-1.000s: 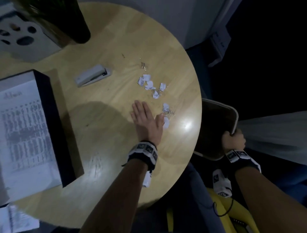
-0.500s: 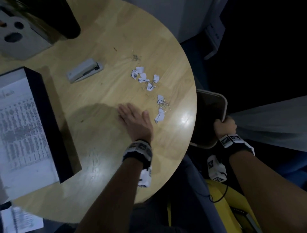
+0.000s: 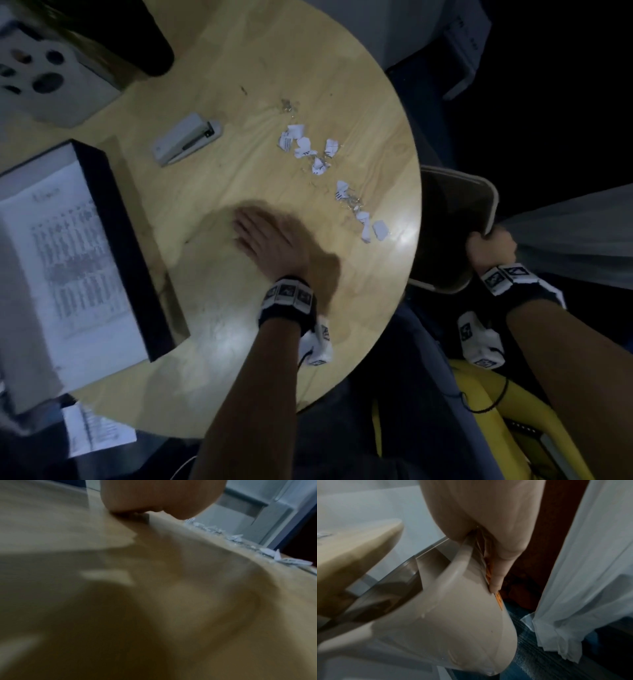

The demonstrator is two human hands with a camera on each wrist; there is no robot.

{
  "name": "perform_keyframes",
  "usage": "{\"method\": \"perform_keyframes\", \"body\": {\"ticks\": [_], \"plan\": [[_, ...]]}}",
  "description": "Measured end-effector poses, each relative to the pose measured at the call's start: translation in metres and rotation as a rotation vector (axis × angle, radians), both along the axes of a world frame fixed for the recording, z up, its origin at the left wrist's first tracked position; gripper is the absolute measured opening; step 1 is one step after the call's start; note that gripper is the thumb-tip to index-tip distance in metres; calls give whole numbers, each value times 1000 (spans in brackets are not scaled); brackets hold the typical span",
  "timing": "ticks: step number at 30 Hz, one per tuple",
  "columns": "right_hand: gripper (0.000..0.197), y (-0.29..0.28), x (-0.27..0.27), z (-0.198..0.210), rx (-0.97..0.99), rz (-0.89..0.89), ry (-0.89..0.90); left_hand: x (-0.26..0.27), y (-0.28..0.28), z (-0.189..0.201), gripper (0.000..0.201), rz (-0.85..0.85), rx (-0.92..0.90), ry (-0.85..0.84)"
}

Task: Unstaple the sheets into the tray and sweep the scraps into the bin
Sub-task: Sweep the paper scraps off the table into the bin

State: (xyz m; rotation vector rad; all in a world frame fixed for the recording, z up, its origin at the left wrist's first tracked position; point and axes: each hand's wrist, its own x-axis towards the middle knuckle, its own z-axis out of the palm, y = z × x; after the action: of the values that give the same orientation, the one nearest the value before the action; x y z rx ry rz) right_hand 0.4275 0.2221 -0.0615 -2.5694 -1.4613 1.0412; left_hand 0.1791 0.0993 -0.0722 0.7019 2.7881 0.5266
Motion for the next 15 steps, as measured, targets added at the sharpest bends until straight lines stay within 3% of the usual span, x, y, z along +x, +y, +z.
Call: {"method": "perform_keyframes", "body": {"ticks": [7, 15], "plan": [[36, 3, 12, 7, -22, 131, 8, 52, 49, 1, 79, -77, 36, -58], [36, 20, 12, 2, 13, 167, -39, 111, 57, 2, 74, -383, -9, -52]]}}
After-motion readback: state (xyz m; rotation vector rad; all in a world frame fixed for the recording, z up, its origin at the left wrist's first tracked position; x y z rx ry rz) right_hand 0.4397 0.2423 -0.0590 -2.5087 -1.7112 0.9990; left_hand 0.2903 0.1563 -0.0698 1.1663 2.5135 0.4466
